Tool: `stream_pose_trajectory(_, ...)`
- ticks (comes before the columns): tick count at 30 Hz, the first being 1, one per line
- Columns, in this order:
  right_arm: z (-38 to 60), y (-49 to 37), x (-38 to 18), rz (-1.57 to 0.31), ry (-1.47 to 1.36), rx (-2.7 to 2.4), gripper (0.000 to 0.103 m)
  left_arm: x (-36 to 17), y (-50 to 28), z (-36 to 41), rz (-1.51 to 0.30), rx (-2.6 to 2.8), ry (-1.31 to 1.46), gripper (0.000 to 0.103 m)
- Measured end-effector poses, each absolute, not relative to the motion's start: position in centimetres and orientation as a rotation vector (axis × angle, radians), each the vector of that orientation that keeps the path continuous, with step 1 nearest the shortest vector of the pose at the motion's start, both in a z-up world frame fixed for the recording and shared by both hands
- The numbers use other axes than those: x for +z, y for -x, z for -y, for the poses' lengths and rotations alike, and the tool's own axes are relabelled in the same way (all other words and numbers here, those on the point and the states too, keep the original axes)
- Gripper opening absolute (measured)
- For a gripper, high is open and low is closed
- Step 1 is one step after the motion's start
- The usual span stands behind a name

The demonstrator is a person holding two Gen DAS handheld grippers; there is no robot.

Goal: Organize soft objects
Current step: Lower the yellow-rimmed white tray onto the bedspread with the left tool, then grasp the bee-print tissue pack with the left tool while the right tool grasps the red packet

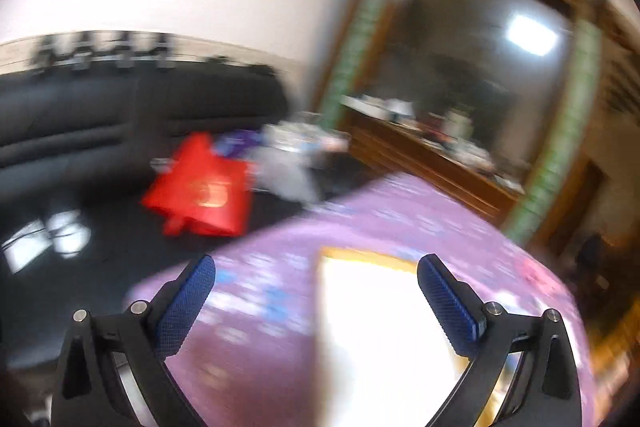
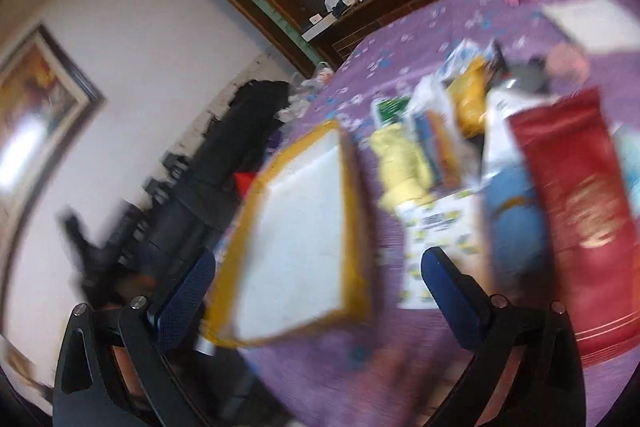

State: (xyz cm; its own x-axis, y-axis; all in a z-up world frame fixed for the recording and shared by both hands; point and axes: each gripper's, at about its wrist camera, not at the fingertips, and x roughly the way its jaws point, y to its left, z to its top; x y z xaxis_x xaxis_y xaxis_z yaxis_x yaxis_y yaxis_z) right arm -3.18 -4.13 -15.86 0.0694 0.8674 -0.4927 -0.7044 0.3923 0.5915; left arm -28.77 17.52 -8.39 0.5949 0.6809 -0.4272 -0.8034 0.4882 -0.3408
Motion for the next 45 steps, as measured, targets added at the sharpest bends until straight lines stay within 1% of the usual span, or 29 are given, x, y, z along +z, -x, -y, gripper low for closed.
stream_pose_trajectory(2,3.3,3.4,-15.7,-0.916,-0.206,1.246,0.103,-8.2,26.8,-16.4,-0.313,0.803,0.549,0.102)
stream_pose_trajectory(4,1.3,3.8,-16.6,-0.965,-0.167,1.231,0.103,-8.0,25.4,-15.9,-0.374,0.724,0.573,0.102)
stream_pose_trajectory(6,-0.5,4.3,-18.6,-1.073,-0.199,1.258,0.103,-7.4,25.1,-15.5,-0.353,0.714,0.596,0.102)
stream_pose_trajectory(8,-1.4,5.7,-19.2,-1.094,-0.210,1.315,0.103,-6.0,26.2,-15.4,-0.300,0.728,0.588,0.102)
stream_pose_trajectory(12,-3.4,8.1,-19.1,-1.149,-0.219,1.517,0.103,-4.6,27.2,-14.0,-0.258,0.739,0.549,0.102)
stream_pose_trajectory(16,-1.0,7.3,-18.5,-1.075,-0.179,1.408,0.103,-5.0,26.3,-12.4,-0.332,0.672,0.508,0.102)
stream_pose_trajectory(18,1.7,6.2,-17.9,-1.033,-0.192,1.303,0.103,-5.9,24.3,-11.4,-0.398,0.618,0.488,0.102)
stream_pose_trajectory(21,5.3,4.8,-17.0,-0.982,-0.189,1.156,0.103,-7.7,20.8,-10.1,-0.521,0.519,0.471,0.102)
stream_pose_trajectory(25,10.3,2.7,-15.8,-0.899,-0.116,0.970,0.103,-10.9,17.0,-7.7,-0.670,0.459,0.440,0.102)
stream_pose_trajectory(28,12.5,1.1,-16.0,-0.906,-0.125,0.903,0.103,-12.8,15.3,-6.1,-0.745,0.436,0.410,0.102)
stream_pose_trajectory(34,14.2,0.8,-16.6,-0.907,-0.100,0.824,0.101,-14.3,13.8,-4.3,-0.801,0.404,0.388,0.102)
stream_pose_trajectory(39,14.0,-0.1,-16.8,-0.908,-0.090,0.808,0.095,-14.7,13.6,-3.7,-0.817,0.386,0.376,0.102)
stream_pose_trajectory(45,13.9,-0.5,-17.2,-0.929,-0.095,0.809,0.094,-15.0,13.5,-3.9,-0.842,0.355,0.390,0.102)
